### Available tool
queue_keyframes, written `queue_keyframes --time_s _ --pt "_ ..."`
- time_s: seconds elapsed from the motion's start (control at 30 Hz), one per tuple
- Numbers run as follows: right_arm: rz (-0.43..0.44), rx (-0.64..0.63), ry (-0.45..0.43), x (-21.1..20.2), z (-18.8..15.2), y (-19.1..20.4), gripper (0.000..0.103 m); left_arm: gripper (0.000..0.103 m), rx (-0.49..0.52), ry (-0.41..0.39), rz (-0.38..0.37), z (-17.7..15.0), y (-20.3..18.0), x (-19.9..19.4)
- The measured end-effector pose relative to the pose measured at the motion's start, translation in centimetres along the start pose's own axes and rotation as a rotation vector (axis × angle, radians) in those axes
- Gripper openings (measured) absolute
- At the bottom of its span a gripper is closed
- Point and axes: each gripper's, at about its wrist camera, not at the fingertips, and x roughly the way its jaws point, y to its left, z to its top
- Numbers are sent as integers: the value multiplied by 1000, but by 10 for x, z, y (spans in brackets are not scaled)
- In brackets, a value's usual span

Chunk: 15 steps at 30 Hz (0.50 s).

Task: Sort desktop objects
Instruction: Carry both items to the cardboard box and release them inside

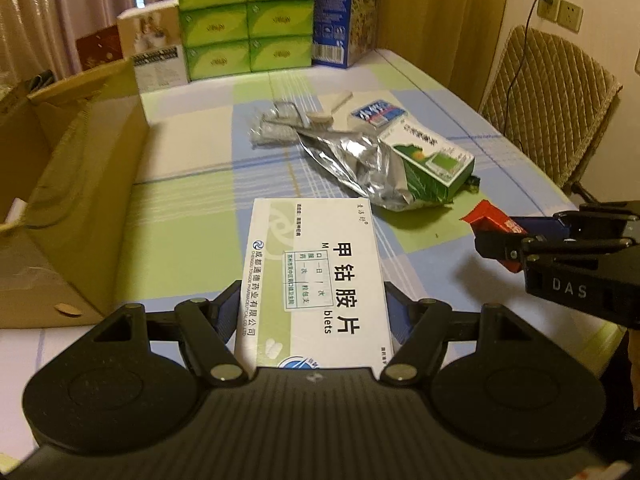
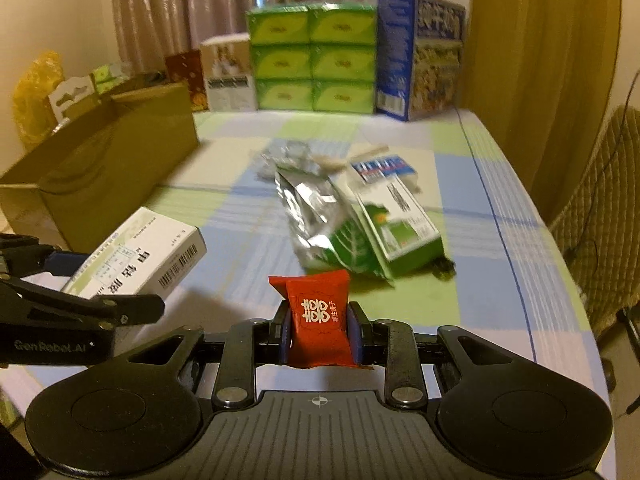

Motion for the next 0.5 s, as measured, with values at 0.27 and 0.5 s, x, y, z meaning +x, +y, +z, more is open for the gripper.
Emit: queue_keyframes --time_s 0.27,0.5 --pt "50 -52 -64 -26 27 34 25 67 -23 -63 54 3 20 -49" --pt "99 -87 -97 -38 42 66 25 67 -46 -104 108 2 48 -83"
